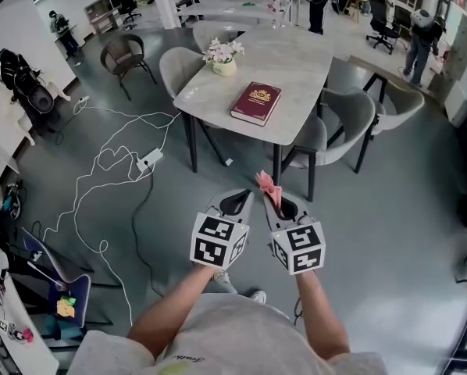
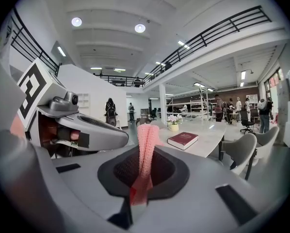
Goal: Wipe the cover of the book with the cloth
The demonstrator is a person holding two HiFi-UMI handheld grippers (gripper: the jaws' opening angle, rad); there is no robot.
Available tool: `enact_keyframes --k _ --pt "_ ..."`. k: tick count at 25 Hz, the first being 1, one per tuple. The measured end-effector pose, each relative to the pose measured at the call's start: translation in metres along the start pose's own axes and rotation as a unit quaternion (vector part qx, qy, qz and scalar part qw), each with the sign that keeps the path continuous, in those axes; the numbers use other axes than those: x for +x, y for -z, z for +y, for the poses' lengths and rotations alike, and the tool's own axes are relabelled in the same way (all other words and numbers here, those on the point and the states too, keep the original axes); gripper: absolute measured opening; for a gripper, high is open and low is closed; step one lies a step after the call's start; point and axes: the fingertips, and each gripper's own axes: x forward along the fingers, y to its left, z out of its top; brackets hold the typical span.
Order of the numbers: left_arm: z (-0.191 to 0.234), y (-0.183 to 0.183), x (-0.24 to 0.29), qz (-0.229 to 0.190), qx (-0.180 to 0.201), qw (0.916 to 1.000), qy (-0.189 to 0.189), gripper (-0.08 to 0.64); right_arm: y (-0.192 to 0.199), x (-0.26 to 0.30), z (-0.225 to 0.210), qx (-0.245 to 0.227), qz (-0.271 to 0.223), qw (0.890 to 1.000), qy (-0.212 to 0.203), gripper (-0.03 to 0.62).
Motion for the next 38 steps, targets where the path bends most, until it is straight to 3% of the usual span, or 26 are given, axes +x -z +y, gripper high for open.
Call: enact_keyframes --k 11,38 --pt "0.034 -0.01 0.039 -0.002 -0.003 1.0 0.006 0.008 -0.005 0.046 -0.023 -0.005 0.004 1.0 0.001 0.017" --pt "0.229 -0.06 0.175 0.006 -0.031 0.9956 0.089 0.008 -0.053 0.268 -0.084 -0.016 0.065 0.996 0.057 0.017"
